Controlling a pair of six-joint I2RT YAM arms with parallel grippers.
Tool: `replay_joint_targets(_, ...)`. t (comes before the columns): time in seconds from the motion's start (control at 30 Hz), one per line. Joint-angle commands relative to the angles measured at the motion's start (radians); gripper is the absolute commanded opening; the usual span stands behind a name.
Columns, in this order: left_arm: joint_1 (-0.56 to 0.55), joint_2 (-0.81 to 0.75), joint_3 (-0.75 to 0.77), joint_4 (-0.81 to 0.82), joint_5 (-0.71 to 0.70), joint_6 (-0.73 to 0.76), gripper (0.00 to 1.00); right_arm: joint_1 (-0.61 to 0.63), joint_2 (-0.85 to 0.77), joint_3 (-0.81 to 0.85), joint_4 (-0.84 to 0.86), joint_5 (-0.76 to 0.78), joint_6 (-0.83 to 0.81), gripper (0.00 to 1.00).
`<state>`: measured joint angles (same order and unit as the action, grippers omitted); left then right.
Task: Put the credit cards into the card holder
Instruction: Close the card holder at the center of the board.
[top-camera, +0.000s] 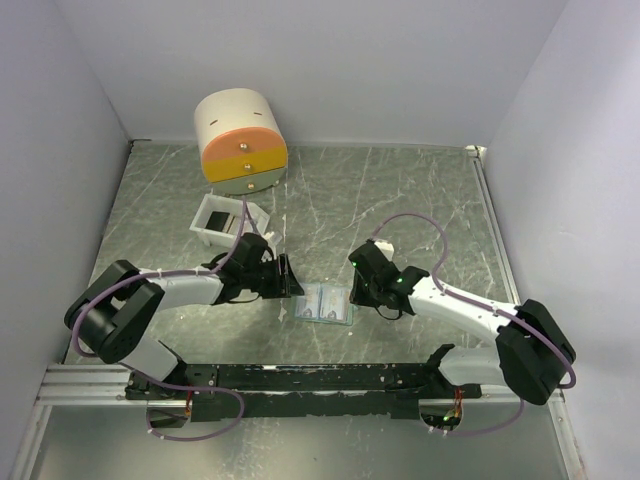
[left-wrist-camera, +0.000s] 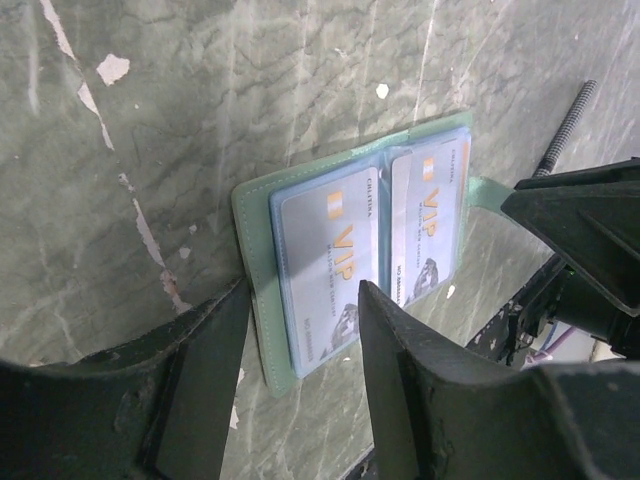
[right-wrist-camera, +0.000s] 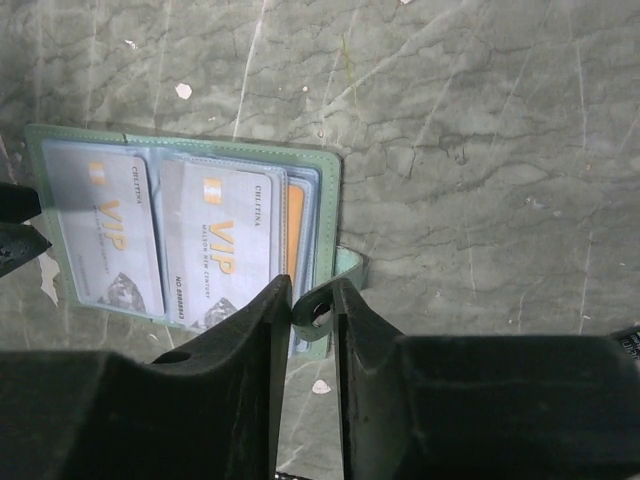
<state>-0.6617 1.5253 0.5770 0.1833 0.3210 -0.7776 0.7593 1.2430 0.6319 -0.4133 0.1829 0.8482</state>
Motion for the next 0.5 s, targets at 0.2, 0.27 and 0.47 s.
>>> replay_joint_targets(0.2,0.009,-0.007,0.017,0.116,0.143,-0.055,0.52,0.002,0.014,-0.027,0.028,0.01,-0.001,0.15)
replay_joint_targets(0.27,0.008,-0.005,0.015,0.137,0.163,-0.066,0.5,0.002,0.009,-0.026,0.028,0.012,-0.001,0.15)
replay_joint_targets(0.47,0.008,0.01,-0.006,0.232,0.226,-0.114,0.45,0.002,0.011,-0.039,0.042,-0.002,0.0,0.13)
